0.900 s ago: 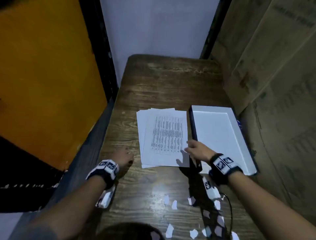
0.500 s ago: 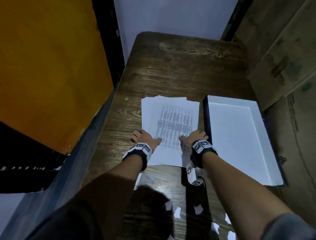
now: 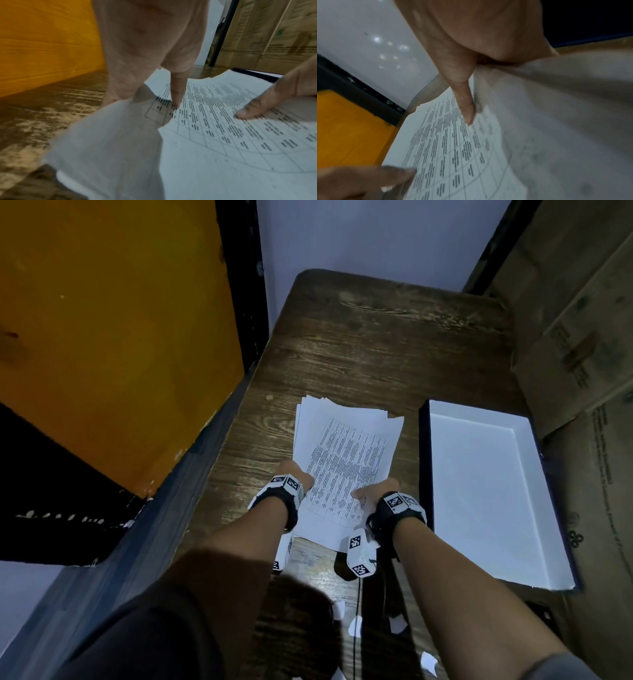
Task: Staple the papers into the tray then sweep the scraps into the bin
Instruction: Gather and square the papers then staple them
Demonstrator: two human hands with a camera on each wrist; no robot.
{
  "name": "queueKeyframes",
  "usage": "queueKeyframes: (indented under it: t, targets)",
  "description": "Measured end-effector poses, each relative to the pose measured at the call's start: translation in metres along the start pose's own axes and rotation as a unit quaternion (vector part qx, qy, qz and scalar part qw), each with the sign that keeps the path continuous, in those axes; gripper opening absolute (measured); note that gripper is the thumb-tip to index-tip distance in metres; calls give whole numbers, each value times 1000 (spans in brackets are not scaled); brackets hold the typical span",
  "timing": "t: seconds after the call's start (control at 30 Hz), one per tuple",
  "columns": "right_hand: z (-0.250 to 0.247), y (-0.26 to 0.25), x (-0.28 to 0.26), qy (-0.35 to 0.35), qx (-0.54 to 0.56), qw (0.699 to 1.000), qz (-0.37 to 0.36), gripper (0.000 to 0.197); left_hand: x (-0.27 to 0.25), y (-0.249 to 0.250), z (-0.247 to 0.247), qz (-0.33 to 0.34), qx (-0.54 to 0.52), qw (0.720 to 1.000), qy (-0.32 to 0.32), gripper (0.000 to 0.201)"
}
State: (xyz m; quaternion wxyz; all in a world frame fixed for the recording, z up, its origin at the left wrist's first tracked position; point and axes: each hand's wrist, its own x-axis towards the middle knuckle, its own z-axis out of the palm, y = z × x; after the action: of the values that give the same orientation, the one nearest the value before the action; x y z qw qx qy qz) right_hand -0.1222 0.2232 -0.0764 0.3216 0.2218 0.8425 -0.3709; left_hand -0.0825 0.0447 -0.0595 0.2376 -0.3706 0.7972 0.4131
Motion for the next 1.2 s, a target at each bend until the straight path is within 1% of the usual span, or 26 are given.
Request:
queueKeyframes:
  t: [0.03, 0.07, 0.1, 0.13, 0.17, 0.2, 0.23, 0.3, 0.33, 0.37, 0.4, 0.47, 0.5, 0.53, 0.57, 0.6, 0.63, 0.67, 0.73, 0.8, 0.83, 0.9, 1.03, 1.07, 1.13, 1.2]
  targets:
    - [-1, -3, -2, -14, 17, 1000, 6, 57, -3, -3, -1, -4, 16, 1000, 14, 24]
    - [-3, -5, -5, -27, 37, 999, 17, 60, -5, -3, -3, -4, 22, 1000, 13, 16]
    - [-7, -8, -8, -34, 41, 998, 24, 61, -3, -8, -2, -7, 35, 999, 12, 14]
    - [-12, -10, -11, -38, 40, 998, 19, 53, 7, -13, 2, -10, 39, 999, 13, 29]
    - [-17, -11, -14, -44, 22, 999, 10, 41, 11, -19, 5, 3, 56, 998, 16, 39]
    - [-20, -11, -17, -51, 4, 999, 4, 36, 6, -21, 5, 19, 44, 999, 25, 42]
    - [-22, -10, -21, -55, -8, 998, -9, 38, 3, -24, 5, 33, 24, 999, 34, 40]
    - [-21, -7, -29, -74, 24, 995, -62, 45, -8, -29, 4, 41, -47, 997, 36, 40]
    - [-19, -6, -33, -78, 67, 990, -94, 50, -14, -32, 0, 42, -91, 995, 32, 46]
    - [-18, -4, -40, -83, 118, 983, -115, 60, -18, -37, -5, 37, -140, 989, 21, 56]
    - [-18, -2, -47, -92, 172, 972, -130, 66, -23, -41, -13, 35, -190, 981, 7, 67]
    - [-20, 4, -62, -132, 278, 939, -151, 64, -41, -48, -39, 51, -288, 956, -26, 89]
    - [-21, 5, -72, -149, 310, 923, -172, 58, -49, -50, -53, 75, -327, 941, -30, 88]
    - [-22, 4, -81, -149, 315, 917, -195, 49, -61, -50, -68, 117, -347, 930, -21, 78]
    - [-21, 1, -91, -131, 294, 920, -223, 40, -73, -51, -81, 168, -352, 921, -4, 65]
    - [-20, -3, -104, -106, 248, 928, -257, 35, -87, -52, -93, 213, -347, 913, 20, 55]
    - [-19, -8, -121, -84, 196, 933, -291, 31, -101, -54, -101, 252, -345, 903, 42, 52]
    - [-16, -15, -137, -65, 164, 929, -324, 28, -117, -57, -108, 279, -342, 895, 63, 51]
    - [-7, -24, -171, -12, 172, 911, -375, 25, -144, -69, -112, 323, -330, 879, 121, 48]
    - [6, -26, -202, 48, 203, 890, -404, 24, -172, -82, -113, 339, -330, 862, 180, 43]
    - [13, -22, -216, 65, 207, 883, -416, 23, -182, -91, -111, 346, -341, 852, 194, 41]
    - [24, -10, -236, 74, 208, 877, -426, 19, -197, -108, -112, 353, -362, 841, 195, 42]
    - [28, 13, -258, 48, 213, 879, -424, 37, -209, -142, -122, 341, -375, 849, 151, 57]
    - [30, 17, -258, 43, 208, 884, -418, 41, -210, -147, -125, 334, -369, 856, 138, 59]
    - [36, 25, -255, 26, 197, 901, -386, 41, -207, -152, -127, 314, -356, 872, 116, 52]
    - [46, 31, -252, -4, 184, 913, -365, 36, -208, -153, -125, 297, -334, 887, 113, 36]
